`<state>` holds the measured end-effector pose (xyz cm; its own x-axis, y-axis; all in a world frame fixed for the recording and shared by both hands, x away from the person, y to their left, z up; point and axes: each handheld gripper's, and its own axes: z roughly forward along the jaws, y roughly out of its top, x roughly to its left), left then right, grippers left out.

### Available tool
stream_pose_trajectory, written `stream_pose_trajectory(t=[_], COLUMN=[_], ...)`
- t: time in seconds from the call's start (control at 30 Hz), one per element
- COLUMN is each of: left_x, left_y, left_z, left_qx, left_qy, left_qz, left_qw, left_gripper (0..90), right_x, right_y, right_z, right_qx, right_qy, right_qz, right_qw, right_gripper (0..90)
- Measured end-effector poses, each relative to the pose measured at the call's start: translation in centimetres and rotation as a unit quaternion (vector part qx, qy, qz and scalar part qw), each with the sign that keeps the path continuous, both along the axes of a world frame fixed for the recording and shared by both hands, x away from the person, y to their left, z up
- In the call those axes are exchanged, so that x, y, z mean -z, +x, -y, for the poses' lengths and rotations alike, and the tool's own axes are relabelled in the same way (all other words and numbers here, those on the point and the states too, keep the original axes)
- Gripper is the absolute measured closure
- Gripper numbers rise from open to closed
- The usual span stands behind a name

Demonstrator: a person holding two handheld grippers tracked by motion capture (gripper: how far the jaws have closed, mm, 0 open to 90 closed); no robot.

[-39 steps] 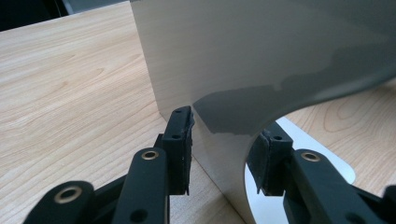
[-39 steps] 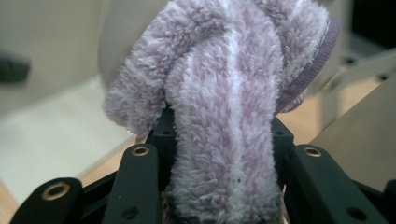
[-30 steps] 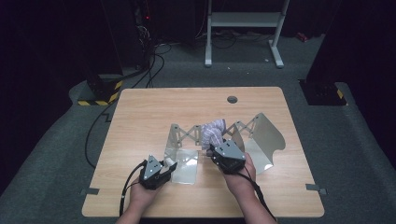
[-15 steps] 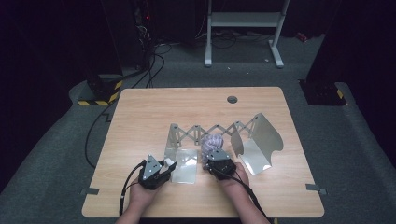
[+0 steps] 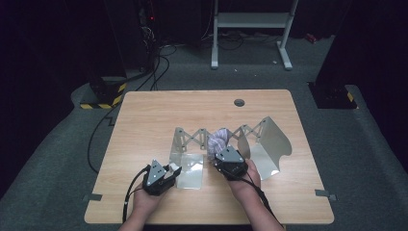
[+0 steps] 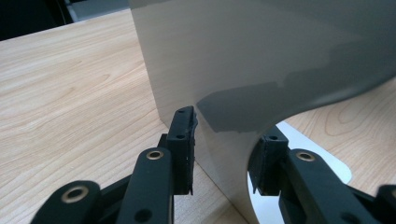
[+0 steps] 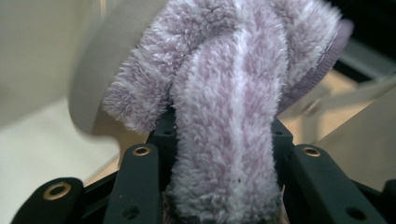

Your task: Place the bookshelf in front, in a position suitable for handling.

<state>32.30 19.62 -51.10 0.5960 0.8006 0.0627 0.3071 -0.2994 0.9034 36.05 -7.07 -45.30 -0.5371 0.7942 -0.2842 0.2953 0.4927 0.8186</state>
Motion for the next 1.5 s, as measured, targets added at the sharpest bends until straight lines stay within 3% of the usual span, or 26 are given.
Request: stream_pose_trajectory(t=[0.17, 0.23, 0.27, 0.33, 0.43, 0.63, 0.77, 1.0, 1.1, 1.23, 1.4, 1.5], left_x=[0.0, 0.0, 0.0, 0.0, 0.0, 0.0, 0.0, 0.0, 0.0, 0.0, 0.0, 0.0], left_y=[0.0, 0.0, 0.0, 0.0, 0.0, 0.0, 0.0, 0.0, 0.0, 0.1, 0.1, 0.1], left_z=[0.0, 0.0, -0.1, -0.1, 0.0, -0.1, -0.1, -0.1, 0.0, -0.1, -0.1, -0.1], left_qx=[0.0, 0.0, 0.0, 0.0, 0.0, 0.0, -0.001, -0.001, -0.002, -0.001, -0.001, -0.002], left_qy=[0.001, 0.001, 0.0, 0.001, 0.001, 0.001, 0.002, 0.002, 0.002, 0.002, 0.002, 0.002], left_qz=[0.0, 0.0, 0.0, -0.001, 0.0, 0.001, 0.001, 0.0, 0.0, 0.0, -0.001, -0.001], left_qw=[1.0, 1.0, 1.0, 1.0, 1.0, 1.0, 1.0, 1.0, 1.0, 1.0, 1.0, 1.0], left_gripper=[65.5, 65.5, 65.5, 65.6, 65.7, 66.1, 66.0, 66.0, 66.0, 66.1, 66.1, 66.1], right_x=[-3.0, -3.3, -3.7, -3.6, -2.5, 1.1, 3.5, 5.9, 5.4, 2.8, 0.2, -0.1], right_y=[-0.2, -0.2, -0.4, -0.5, -0.4, -0.3, -1.4, -2.7, -3.1, -3.9, -4.8, -4.8], right_z=[0.2, 0.3, 0.5, 0.4, 0.0, -0.5, -0.7, -0.4, -0.3, -0.1, 0.6, 1.1], right_qx=[0.008, 0.008, 0.008, 0.006, -0.001, -0.016, -0.028, -0.04, -0.043, -0.043, -0.041, -0.037], right_qy=[0.026, 0.031, 0.045, 0.044, 0.038, 0.005, -0.015, -0.042, -0.035, -0.008, 0.021, 0.038], right_qz=[0.039, 0.044, 0.054, 0.052, 0.039, -0.014, -0.038, -0.067, -0.06, -0.021, 0.024, 0.029], right_qw=[0.9989, 0.9985, 0.9975, 0.9976, 0.9985, 0.9998, 0.9988, 0.996, 0.9966, 0.9988, 0.9987, 0.9982], right_gripper=[60.3, 60.3, 60.4, 60.4, 60.8, 60.9, 60.8, 60.6, 60.3, 59.9, 59.8, 59.9])
